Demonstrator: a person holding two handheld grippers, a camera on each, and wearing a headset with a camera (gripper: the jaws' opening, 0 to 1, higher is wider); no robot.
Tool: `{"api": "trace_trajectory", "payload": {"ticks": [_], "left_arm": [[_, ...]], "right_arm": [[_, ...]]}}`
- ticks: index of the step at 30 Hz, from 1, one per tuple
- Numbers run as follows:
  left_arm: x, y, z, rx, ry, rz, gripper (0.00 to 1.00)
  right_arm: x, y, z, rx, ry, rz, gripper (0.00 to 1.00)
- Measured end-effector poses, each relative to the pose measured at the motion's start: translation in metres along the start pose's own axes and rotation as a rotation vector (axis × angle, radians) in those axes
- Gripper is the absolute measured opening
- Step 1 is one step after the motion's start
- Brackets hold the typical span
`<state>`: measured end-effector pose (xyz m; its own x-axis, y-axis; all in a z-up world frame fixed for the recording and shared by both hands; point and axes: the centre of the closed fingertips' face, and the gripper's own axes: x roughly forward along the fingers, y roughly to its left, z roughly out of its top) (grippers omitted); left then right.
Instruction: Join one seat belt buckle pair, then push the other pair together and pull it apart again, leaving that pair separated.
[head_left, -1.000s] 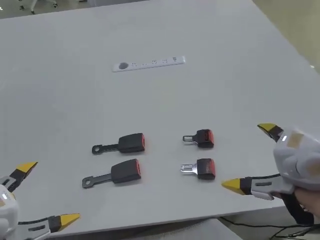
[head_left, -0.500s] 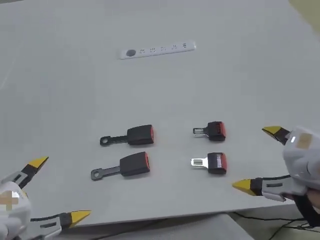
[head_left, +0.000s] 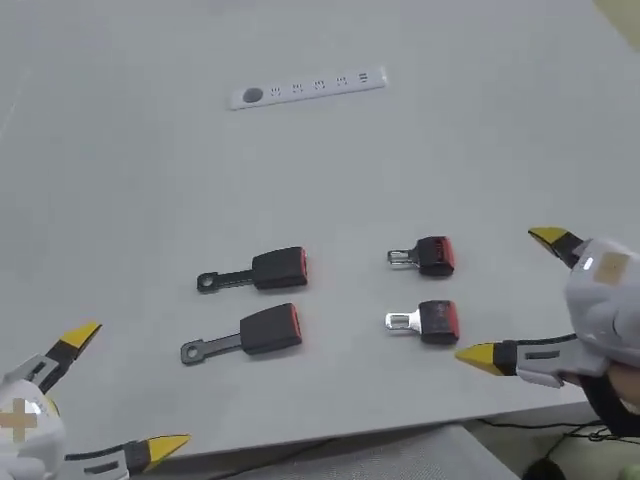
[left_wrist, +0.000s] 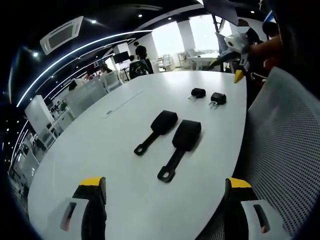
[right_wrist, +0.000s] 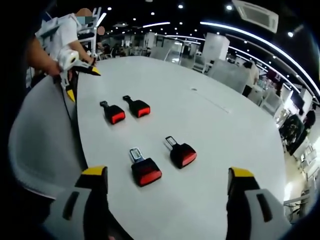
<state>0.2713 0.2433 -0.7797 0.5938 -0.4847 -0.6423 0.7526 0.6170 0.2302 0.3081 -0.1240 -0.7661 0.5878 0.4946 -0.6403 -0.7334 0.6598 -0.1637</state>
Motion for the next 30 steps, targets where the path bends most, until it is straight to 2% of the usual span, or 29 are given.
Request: {"api": "trace_trajectory", "payload": {"ticks": [5,6,9,14,18,21,24,30], "left_arm": [[0.001,0.004,-0.004,0.0,0.01,0.01,1.0],[0.001,0.004,-0.003,0.004,0.01,0.01,1.0],[0.001,0.004,-0.007,-0.018,0.028,0.006,1.0],[0.0,0.006,-0.006,0.015,0.017,0.023,1.0],[-0.002,0.007,-0.003,0.023,0.01,0.031,1.0],[-0.003,0.004,-0.005,0.017,0.025,0.024,0.94],[-0.003,0.002,-0.003,0.035,0.023,0.022,0.97],[-0.003,0.0,-0.003,0.049,0.034,0.003,1.0]], "right_arm": [[0.0,0.002,0.002,-0.01,-0.002,0.006,0.99],[-0.001,0.003,0.001,0.001,0.008,0.014,0.97],[-0.003,0.001,0.002,-0.005,0.004,0.0,0.96],[-0.009,0.001,0.008,-0.03,-0.01,-0.022,1.0],[-0.009,0.004,0.005,-0.03,-0.003,-0.012,1.0],[-0.01,0.007,0.004,-0.04,0.001,-0.01,1.0],[-0.01,0.006,0.002,-0.074,0.008,-0.018,0.99],[-0.009,0.008,0.004,-0.083,0.005,0.012,0.93]]}}
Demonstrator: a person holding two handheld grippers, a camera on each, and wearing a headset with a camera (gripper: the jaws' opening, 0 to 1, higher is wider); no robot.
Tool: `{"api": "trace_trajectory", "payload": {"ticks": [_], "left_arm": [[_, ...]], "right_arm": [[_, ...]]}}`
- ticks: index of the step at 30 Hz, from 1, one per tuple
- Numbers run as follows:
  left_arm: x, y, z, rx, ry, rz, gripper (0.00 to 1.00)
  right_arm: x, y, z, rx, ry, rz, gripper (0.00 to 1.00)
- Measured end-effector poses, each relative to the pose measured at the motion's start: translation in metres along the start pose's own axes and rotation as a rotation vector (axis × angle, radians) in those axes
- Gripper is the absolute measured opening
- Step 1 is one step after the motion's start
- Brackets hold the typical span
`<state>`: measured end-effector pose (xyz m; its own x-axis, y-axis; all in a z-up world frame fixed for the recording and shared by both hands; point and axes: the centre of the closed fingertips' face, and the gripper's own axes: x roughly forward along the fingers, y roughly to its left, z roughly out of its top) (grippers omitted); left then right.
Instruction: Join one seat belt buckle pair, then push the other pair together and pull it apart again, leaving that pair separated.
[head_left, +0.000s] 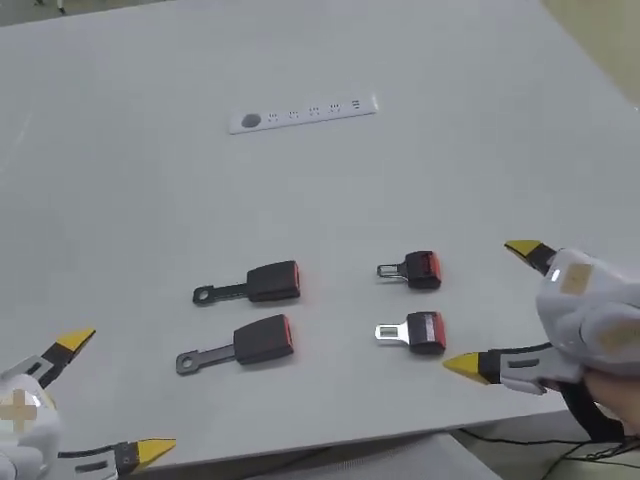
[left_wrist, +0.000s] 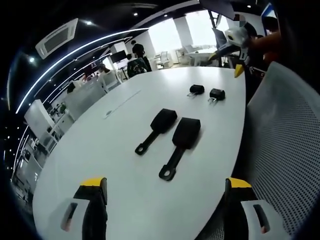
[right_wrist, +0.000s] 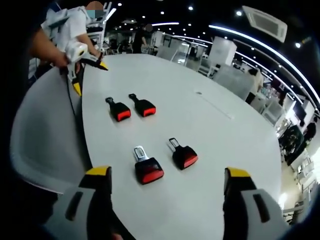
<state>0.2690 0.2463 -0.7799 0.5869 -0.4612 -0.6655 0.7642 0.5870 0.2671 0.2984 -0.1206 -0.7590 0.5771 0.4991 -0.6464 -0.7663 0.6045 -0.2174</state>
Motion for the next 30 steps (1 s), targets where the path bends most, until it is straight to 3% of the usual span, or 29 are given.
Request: {"api": "trace_trajectory", "payload": {"ticks": [3,9,13,16,21,22,23,25,27,30], "left_arm": [[0.005,-0.008,0.002,0.018,0.021,-0.045,1.0],[0.012,-0.002,0.017,0.022,0.012,-0.065,0.99],[0.019,-0.003,0.028,0.043,0.01,-0.087,0.99],[0.027,-0.004,0.029,0.095,0.033,-0.089,1.0],[0.041,-0.017,0.035,0.102,0.042,-0.158,0.99],[0.042,-0.018,0.035,0.103,0.047,-0.165,0.96],[0.044,-0.022,0.032,0.094,0.084,-0.197,0.89],[0.051,-0.02,0.032,0.093,0.101,-0.197,0.84],[0.057,-0.021,0.036,0.076,0.085,-0.203,0.89],[0.065,-0.023,0.04,0.082,0.097,-0.223,0.89]], "right_arm": [[0.001,0.001,0.003,-0.006,-0.001,0.019,0.9],[0.002,0.0,0.004,-0.029,0.002,0.03,0.88],[0.001,-0.005,-0.001,-0.033,0.029,0.009,0.83],[0.001,-0.003,-0.003,-0.02,0.024,0.015,0.84],[0.002,0.005,-0.008,-0.01,0.038,0.049,0.78],[0.002,0.004,-0.009,-0.008,0.04,0.046,0.77],[0.002,0.005,-0.009,-0.004,0.039,0.049,0.77],[0.003,0.006,-0.011,0.009,0.042,0.056,0.75],[0.004,0.008,-0.012,0.012,0.039,0.068,0.74],[0.006,0.013,-0.013,0.008,0.036,0.099,0.69]]}}
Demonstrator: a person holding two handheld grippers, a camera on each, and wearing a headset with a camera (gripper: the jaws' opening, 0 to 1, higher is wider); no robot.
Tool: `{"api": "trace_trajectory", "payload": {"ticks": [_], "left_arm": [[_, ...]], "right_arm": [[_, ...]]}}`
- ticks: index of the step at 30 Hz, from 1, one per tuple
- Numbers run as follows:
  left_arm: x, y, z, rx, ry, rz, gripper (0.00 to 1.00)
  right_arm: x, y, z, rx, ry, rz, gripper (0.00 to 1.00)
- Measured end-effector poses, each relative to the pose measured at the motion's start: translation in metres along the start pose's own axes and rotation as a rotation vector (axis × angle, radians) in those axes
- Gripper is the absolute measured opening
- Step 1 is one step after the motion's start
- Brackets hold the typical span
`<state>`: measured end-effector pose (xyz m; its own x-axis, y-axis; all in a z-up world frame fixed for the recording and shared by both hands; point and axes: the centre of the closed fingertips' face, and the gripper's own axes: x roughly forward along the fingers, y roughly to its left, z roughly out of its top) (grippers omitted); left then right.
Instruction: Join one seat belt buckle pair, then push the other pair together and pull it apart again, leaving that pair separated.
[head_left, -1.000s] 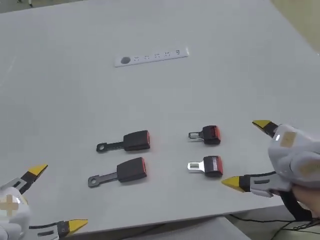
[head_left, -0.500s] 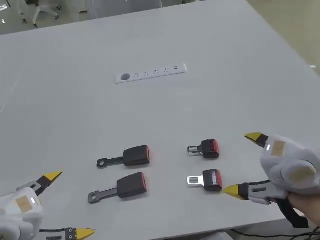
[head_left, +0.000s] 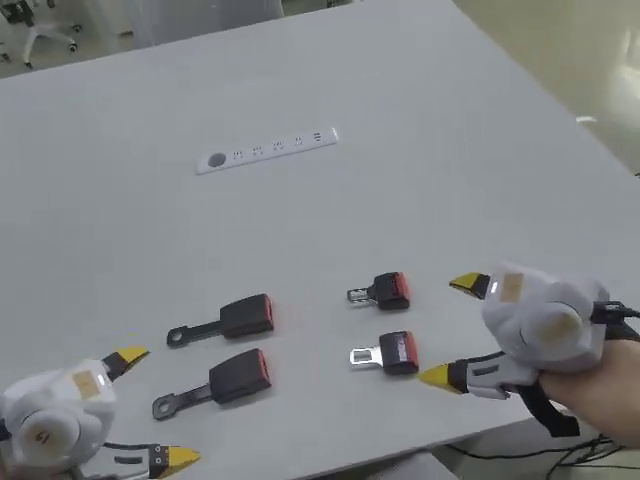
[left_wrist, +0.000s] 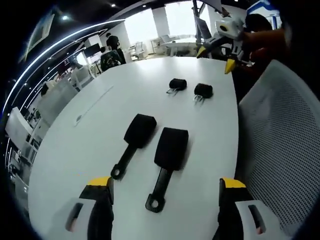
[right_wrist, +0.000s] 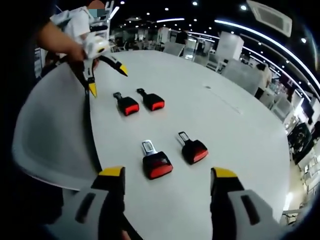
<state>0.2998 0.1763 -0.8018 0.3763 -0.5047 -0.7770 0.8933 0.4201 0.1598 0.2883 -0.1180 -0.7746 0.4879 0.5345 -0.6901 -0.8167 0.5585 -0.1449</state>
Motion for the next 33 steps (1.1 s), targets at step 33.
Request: {"api": "trace_trajectory", "payload": {"ticks": [33], "left_arm": [[0.062,-0.011,0.015,0.102,0.126,-0.231,0.5]], "right_arm": [[0.056,0.014,-0.013,-0.141,0.099,0.283,0.36]]}}
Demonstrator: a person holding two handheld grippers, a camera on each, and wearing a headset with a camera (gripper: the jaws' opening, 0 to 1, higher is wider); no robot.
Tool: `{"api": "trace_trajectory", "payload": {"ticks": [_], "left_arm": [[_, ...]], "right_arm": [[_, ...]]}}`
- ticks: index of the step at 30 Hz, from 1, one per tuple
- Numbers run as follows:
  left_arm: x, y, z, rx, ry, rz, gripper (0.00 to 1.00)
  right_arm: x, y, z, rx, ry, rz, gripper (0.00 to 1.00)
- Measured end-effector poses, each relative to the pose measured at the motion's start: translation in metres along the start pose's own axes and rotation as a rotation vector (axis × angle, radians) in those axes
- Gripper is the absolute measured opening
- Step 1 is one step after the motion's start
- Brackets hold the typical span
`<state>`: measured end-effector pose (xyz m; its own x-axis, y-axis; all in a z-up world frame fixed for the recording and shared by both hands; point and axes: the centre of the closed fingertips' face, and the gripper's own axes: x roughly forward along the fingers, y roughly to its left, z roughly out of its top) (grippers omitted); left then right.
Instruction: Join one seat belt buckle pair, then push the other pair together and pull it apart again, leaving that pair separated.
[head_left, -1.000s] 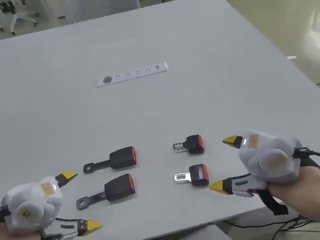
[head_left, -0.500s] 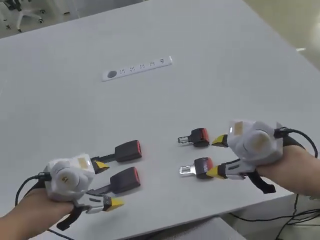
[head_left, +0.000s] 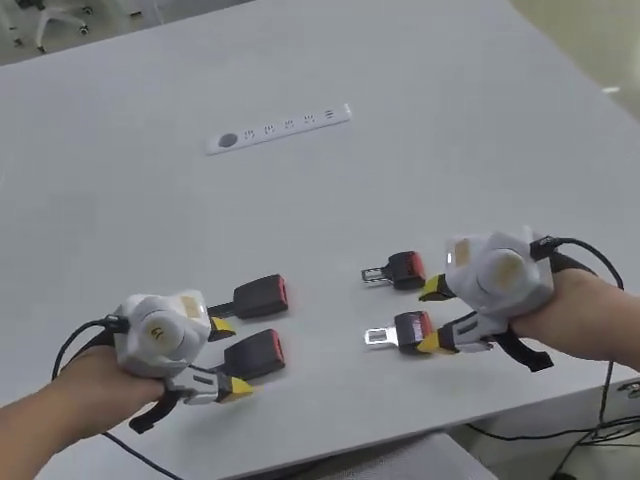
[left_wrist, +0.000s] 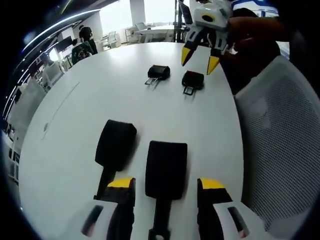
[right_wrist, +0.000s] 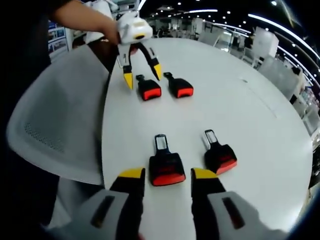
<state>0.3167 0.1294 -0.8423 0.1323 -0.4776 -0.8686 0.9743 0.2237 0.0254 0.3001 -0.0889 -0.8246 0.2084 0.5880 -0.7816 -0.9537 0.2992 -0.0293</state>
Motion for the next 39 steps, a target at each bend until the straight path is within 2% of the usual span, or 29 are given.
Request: {"api": "trace_trajectory", "payload": {"ticks": [3,7,10,14,20,23,27,33,39], "left_arm": [[0.001,-0.004,-0.003,0.023,0.029,-0.007,0.48],[0.005,-0.01,-0.002,0.078,0.048,-0.028,0.46],[0.008,-0.007,-0.002,0.092,0.057,-0.026,0.45],[0.009,-0.003,0.002,0.099,0.04,-0.019,0.36],[0.011,0.0,-0.006,0.183,0.091,-0.008,0.33],[0.011,0.0,-0.004,0.181,0.085,-0.018,0.33],[0.011,-0.001,-0.004,0.215,0.085,-0.025,0.33],[0.011,0.0,-0.005,0.204,0.093,-0.024,0.32],[0.012,-0.001,-0.004,0.202,0.098,-0.032,0.32]], "right_arm": [[0.005,0.001,-0.005,0.008,0.017,0.015,0.34],[0.009,0.004,-0.007,-0.003,0.02,0.02,0.34],[0.013,0.005,-0.007,-0.02,0.027,0.022,0.34],[0.016,0.003,-0.009,-0.035,0.038,0.019,0.33],[0.021,0.001,-0.012,-0.06,0.057,0.009,0.33],[0.024,0.001,-0.014,-0.078,0.072,0.002,0.33],[0.023,-0.003,-0.014,-0.082,0.065,-0.003,0.32],[0.024,-0.003,-0.014,-0.11,0.08,-0.004,0.32],[0.024,-0.004,-0.016,-0.118,0.072,0.002,0.32]]}}
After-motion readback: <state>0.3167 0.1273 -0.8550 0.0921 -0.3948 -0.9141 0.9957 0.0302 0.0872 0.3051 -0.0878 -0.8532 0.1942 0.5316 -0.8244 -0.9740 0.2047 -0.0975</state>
